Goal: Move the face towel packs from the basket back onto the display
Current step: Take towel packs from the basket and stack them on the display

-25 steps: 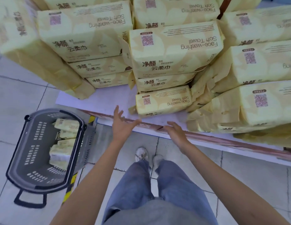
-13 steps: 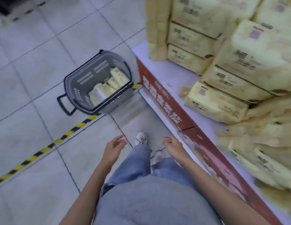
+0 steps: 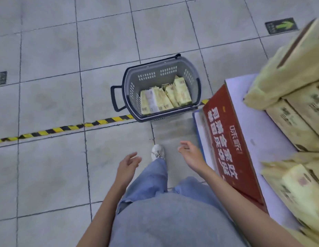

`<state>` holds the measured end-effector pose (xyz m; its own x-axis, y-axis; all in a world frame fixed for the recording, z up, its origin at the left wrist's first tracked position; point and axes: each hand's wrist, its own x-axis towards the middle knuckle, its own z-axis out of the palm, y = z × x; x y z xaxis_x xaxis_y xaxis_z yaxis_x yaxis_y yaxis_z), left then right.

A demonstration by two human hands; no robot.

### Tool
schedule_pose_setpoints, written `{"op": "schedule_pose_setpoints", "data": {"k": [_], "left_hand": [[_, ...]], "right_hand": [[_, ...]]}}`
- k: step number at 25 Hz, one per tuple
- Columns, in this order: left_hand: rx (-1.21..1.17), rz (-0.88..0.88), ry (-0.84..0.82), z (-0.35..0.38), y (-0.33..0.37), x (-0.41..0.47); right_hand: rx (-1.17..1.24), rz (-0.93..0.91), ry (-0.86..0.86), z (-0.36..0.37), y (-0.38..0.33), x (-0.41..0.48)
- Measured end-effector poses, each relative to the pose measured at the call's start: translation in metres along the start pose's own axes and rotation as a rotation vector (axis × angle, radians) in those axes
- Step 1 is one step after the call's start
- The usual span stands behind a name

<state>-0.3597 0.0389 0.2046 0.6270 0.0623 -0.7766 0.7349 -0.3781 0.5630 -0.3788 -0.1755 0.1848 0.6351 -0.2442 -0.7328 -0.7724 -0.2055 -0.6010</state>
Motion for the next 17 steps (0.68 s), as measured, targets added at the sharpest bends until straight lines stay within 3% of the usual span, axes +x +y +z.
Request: {"op": "schedule_pose_setpoints", "data": {"k": [11, 17], "left_hand": [[0.036, 0.082, -0.118, 0.025, 0.169, 0.124], [-0.028, 0.005, -0.038, 0.062, 0.22, 0.189]], "right_hand": [[0.052, 0.108, 0.098, -0.056, -0.064, 0.094], [0.01, 0.088, 0.024, -0.091, -0.122, 0.192]]}}
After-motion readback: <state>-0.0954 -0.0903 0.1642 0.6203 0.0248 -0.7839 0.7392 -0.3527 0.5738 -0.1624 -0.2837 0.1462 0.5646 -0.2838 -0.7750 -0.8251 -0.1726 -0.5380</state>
